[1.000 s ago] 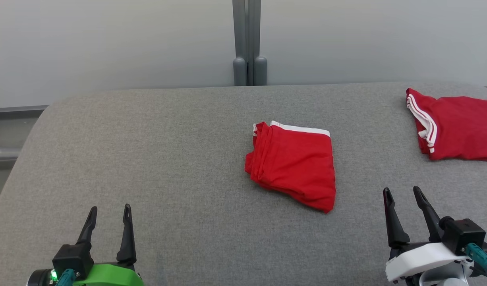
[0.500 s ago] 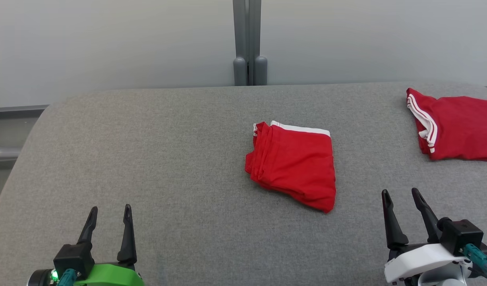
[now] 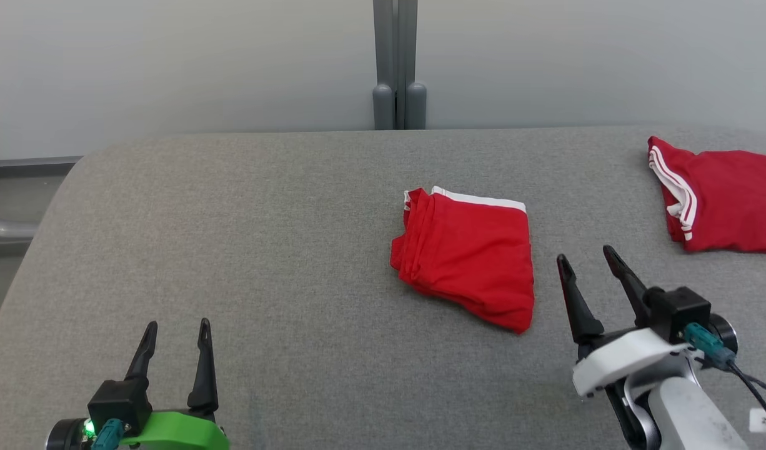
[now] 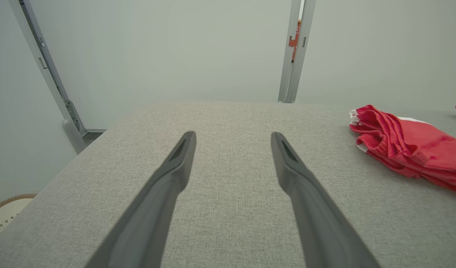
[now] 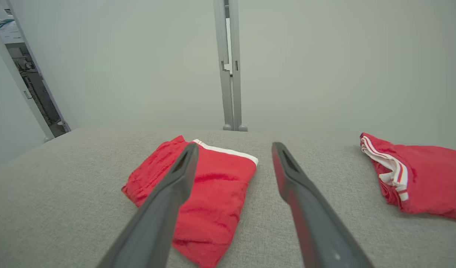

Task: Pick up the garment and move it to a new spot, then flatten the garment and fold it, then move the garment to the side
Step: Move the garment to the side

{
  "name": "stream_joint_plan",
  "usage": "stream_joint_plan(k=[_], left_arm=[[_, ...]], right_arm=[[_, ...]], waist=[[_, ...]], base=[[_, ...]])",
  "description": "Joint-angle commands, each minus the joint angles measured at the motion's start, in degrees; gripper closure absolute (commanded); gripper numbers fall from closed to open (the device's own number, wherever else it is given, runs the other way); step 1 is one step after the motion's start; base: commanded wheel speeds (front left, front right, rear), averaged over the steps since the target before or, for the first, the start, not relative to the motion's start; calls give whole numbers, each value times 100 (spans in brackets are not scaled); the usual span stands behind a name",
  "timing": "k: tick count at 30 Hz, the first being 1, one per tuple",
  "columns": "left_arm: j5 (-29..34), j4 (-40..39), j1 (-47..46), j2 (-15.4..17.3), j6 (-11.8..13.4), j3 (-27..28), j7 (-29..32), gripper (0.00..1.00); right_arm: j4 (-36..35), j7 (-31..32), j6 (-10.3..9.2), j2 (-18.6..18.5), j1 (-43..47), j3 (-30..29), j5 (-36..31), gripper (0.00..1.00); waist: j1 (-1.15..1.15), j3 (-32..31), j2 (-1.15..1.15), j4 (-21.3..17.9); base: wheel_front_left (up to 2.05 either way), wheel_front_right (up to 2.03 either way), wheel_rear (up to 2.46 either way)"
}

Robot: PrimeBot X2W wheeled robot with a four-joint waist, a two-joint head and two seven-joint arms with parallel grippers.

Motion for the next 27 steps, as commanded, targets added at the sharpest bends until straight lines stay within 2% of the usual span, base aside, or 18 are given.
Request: stream_joint_plan(k=[1,10,16,20,27], left_arm=[[-5,7,-117,31,20,-18,-16,0],[-2,26,-386,-49,-1,-170,-16,0],[10,58,-614,-98,-25,-243,-16,0],[12,72,-733,-141,-30,-294,-16,0],[5,109,-831,-193,-39,-286,-16,0]], right_arm=[[104,9,-1,-58,-268,82,-55,0],[1114,166,-2,-293,-1731,494,-167,0],[2134,150,-2,-369,-2492,598,-123,0],[2824,105,-2,-398,-2780,520,-72,0],[3848,56,-2,-243,-2914,338,80,0]], waist=[[0,54,0,57],[0,515,0,399],[0,859,0,646],[0,1036,0,775],[0,1175,0,833]], base=[[0,0,0],[0,0,0],[0,0,0],[0,0,0],[0,0,0]])
